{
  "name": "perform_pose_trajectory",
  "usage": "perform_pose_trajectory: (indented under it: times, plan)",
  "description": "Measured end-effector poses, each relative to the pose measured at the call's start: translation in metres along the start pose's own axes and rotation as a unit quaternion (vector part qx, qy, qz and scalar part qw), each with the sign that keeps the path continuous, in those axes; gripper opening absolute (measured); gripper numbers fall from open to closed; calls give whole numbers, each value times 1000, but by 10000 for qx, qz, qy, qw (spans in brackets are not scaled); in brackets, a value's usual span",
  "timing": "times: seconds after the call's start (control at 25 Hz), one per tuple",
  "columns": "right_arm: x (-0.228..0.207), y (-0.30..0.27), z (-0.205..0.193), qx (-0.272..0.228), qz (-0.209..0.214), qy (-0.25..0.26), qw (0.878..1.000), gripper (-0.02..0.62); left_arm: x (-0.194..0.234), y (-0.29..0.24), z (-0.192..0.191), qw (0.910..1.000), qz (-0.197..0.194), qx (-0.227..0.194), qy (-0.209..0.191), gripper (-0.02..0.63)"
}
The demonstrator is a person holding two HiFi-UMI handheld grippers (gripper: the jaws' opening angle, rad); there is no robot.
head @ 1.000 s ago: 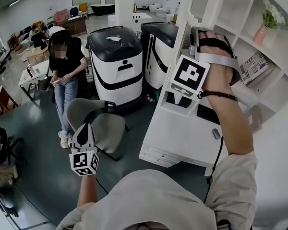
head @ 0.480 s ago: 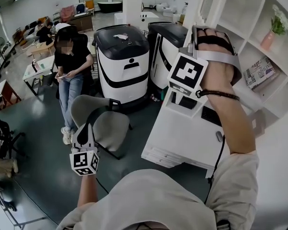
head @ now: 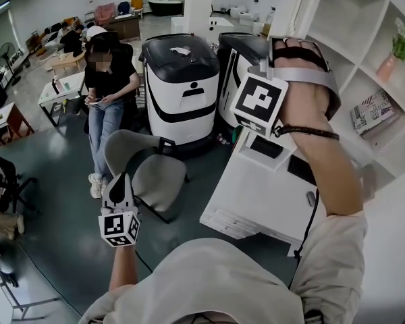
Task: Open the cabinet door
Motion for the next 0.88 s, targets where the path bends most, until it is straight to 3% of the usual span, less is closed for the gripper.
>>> perform_pose_trajectory:
  times: [0.24, 0.36, 0.88]
  plan:
    - [-3, 0, 18, -236, -88, 132, 9996, 54, 11, 7, -5, 9998, 191, 35, 37, -2]
    - [-7, 1, 25, -357, -131, 138, 9992, 3, 15, 11, -4, 9996, 269, 32, 38, -2]
    - [-10, 5, 27, -689, -174, 55, 9975, 5, 13, 20, -4, 9992, 403, 41, 23, -2]
Point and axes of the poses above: the fingertips, and each gripper's own axes: y backward along the fingers, x to its left, z out of its top, the point moved 3 cm from there along y, backward along the fingers, and after that the axes turned 3 degrees about y, right-handed, at the moved point
